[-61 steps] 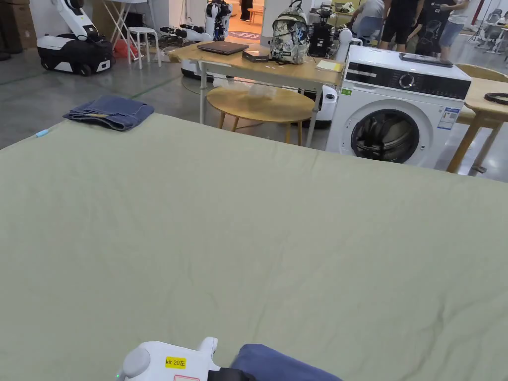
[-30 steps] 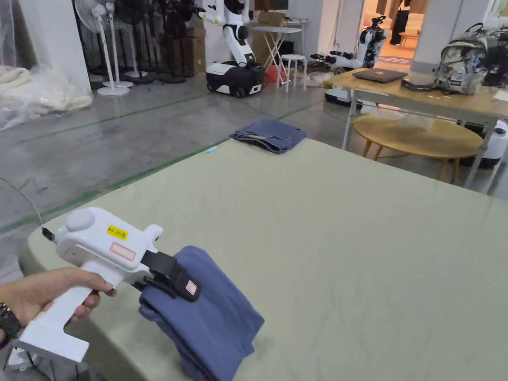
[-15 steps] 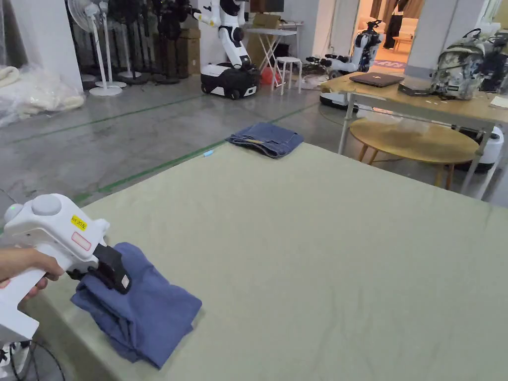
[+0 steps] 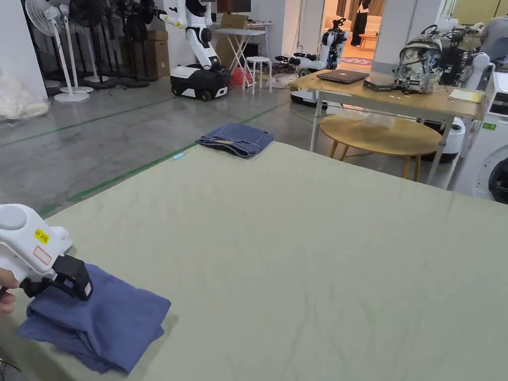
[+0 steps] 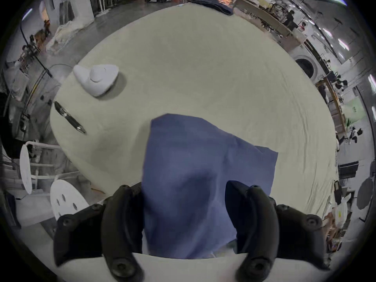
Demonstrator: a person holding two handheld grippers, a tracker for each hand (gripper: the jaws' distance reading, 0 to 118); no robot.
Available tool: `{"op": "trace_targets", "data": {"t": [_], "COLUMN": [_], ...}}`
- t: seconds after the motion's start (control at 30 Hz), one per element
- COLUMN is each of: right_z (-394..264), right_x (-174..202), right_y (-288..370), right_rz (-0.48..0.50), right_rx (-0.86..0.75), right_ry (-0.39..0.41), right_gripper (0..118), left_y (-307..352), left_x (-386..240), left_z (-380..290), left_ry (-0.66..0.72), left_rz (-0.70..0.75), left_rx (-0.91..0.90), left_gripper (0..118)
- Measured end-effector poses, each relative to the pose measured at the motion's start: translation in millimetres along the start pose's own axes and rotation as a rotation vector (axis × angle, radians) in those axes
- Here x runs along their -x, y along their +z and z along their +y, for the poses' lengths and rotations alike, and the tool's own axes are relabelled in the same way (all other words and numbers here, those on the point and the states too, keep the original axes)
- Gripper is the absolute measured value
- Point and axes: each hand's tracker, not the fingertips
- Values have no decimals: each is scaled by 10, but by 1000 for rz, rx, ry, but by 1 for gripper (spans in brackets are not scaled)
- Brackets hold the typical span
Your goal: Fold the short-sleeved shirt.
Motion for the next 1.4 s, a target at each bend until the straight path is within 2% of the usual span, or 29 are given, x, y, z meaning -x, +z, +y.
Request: {"op": "trace_targets", "data": {"t": [0.17, 0.27, 0.37, 0.4, 0.43, 0.47, 0.57, 0.63, 0.7, 0.73, 0.87, 1.0, 1.23, 1.4], "right_z": [8, 9, 4, 1, 0, 0, 11, 31, 68, 91, 213, 336, 443, 484], "right_x": [-32, -58, -89, -100, -110, -124, -176, -219, -275, -307, -442, -565, -700, -741], "right_y": [20, 32, 48, 51, 54, 60, 82, 99, 103, 102, 98, 127, 231, 310], "right_rz": [4, 6, 6, 5, 4, 4, -2, -13, -24, -27, -52, -82, -135, -155], "right_rx": [-9, -13, -19, -22, -22, -25, -35, -47, -58, -66, -97, -142, -220, -278], "right_ry": [-10, -15, -27, -31, -34, -39, -54, -63, -70, -80, -106, -122, -127, -145], "right_gripper": [0, 0, 0, 0, 0, 0, 0, 0, 0, 0, 0, 0, 0, 0], "left_y": [191, 325, 314, 221, 167, 118, -26, -155, -310, -356, -579, -456, -302, -279], "left_x": [-65, -352, -679, -510, -584, -715, -1268, -1604, -2011, -2203, -2954, -3828, -4469, -4540], "left_z": [-14, -140, -342, -196, -217, -288, -559, -689, -844, -925, -1157, -1551, -1959, -1981], "left_ry": [-91, -121, -143, -142, -147, -159, -183, -217, -262, -296, -290, -304, -346, -365], "left_rz": [109, 204, 99, 62, 33, 1, -160, -217, -221, -234, -278, -293, -230, -226], "left_rx": [-113, -188, -236, -255, -269, -284, -347, -357, -427, -441, -474, -666, -1049, -1088], "left_gripper": [73, 73, 68, 61, 51, 46, 45, 45, 44, 39, 34, 22, 7, 3]}}
